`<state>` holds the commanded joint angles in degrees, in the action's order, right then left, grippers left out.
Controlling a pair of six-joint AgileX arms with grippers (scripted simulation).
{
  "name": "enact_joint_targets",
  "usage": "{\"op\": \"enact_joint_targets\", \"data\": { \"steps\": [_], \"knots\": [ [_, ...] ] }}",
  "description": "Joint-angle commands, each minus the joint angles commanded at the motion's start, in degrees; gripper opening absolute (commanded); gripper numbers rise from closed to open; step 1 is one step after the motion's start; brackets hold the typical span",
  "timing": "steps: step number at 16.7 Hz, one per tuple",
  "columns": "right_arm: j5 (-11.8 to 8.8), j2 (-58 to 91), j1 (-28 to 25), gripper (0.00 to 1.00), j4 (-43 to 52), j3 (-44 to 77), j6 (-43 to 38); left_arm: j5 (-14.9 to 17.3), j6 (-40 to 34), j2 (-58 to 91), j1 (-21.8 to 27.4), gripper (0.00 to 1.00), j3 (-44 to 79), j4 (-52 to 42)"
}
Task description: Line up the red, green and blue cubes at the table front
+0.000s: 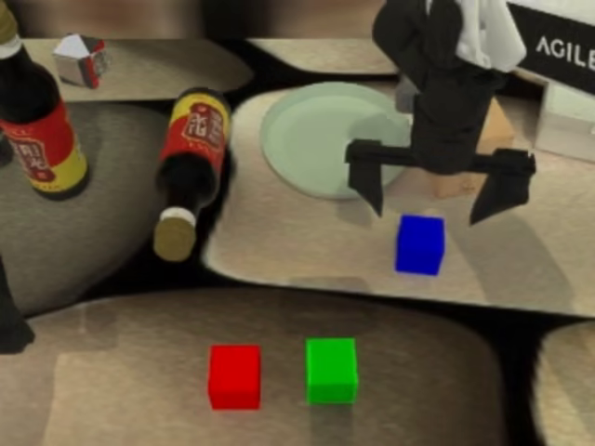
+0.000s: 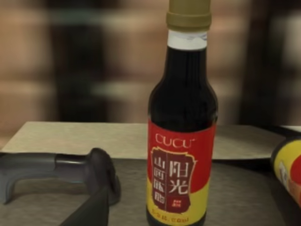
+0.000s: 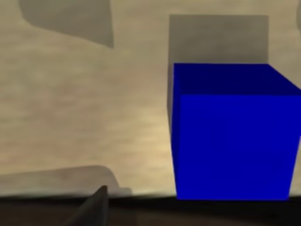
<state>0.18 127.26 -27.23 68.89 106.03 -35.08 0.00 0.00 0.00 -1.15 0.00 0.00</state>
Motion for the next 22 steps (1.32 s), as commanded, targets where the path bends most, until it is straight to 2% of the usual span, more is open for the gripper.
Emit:
{"op": "enact_joint_targets", "data": {
  "steps": [6, 11, 22],
  "knots": [
    [0.0, 3.7, -0.2, 1.00, -12.7, -8.4, -0.2, 0.0, 0.0, 0.0, 0.0, 1.00, 0.0, 0.0],
    [0.1, 4.5, -0.3, 1.00, -14.4, -9.8, -0.3, 0.0, 0.0, 0.0, 0.0, 1.00, 0.0, 0.0],
    [0.1, 4.5, -0.3, 0.17, -14.4, -9.8, -0.3, 0.0, 0.0, 0.0, 0.0, 1.00, 0.0, 0.0]
  ]
}}
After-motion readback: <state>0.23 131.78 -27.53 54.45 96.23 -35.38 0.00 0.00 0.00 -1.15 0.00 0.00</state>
